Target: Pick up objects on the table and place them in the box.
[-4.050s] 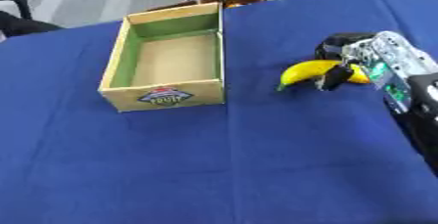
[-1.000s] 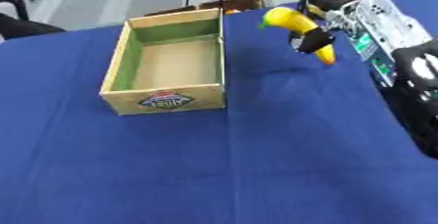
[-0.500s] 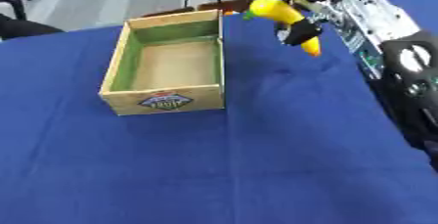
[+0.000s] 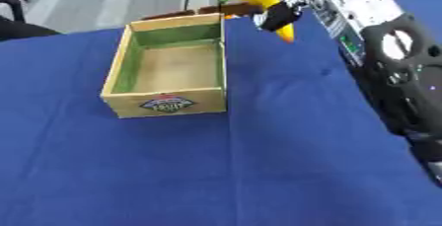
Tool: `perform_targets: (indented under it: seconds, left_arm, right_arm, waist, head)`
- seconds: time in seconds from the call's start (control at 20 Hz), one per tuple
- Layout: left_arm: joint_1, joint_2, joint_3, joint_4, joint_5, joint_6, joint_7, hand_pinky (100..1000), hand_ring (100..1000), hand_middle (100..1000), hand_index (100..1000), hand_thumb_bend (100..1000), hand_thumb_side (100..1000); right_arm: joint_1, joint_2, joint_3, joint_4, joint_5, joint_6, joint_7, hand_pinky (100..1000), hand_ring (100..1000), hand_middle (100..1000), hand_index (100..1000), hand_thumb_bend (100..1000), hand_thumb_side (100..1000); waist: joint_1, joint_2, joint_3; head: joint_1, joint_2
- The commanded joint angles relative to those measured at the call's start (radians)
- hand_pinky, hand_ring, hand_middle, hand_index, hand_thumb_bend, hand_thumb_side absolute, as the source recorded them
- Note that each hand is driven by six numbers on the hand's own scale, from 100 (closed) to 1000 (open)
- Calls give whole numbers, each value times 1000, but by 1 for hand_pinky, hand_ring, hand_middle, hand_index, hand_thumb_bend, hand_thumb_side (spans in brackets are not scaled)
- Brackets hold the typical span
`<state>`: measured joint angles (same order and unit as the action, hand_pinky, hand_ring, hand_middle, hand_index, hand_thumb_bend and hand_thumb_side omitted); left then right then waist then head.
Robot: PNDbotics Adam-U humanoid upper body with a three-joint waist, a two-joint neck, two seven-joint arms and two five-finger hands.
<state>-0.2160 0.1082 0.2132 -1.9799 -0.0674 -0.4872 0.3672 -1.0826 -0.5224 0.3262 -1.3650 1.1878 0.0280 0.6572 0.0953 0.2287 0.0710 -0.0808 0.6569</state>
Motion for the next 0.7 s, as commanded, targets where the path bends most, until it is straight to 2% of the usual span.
perform_targets:
  seconds: [0.05,0.7]
  left_arm:
    - [-13,30,0,-20,4,3,-1,346,680,714,755,100,836]
    - [-18,34,-4,-20,9,4,-4,348,680,713,755,100,835]
  right_arm:
    - [-44,13,-4,-26,20,-12,3,646,788,650,671,100,625]
    - [-126,139,7,-9,71,-29,-10,637,778,639,664,100,644]
  waist:
    - [-7,-22,4]
    - [-18,-24,24]
  head:
    - [-3,-11]
    - [-7,-5]
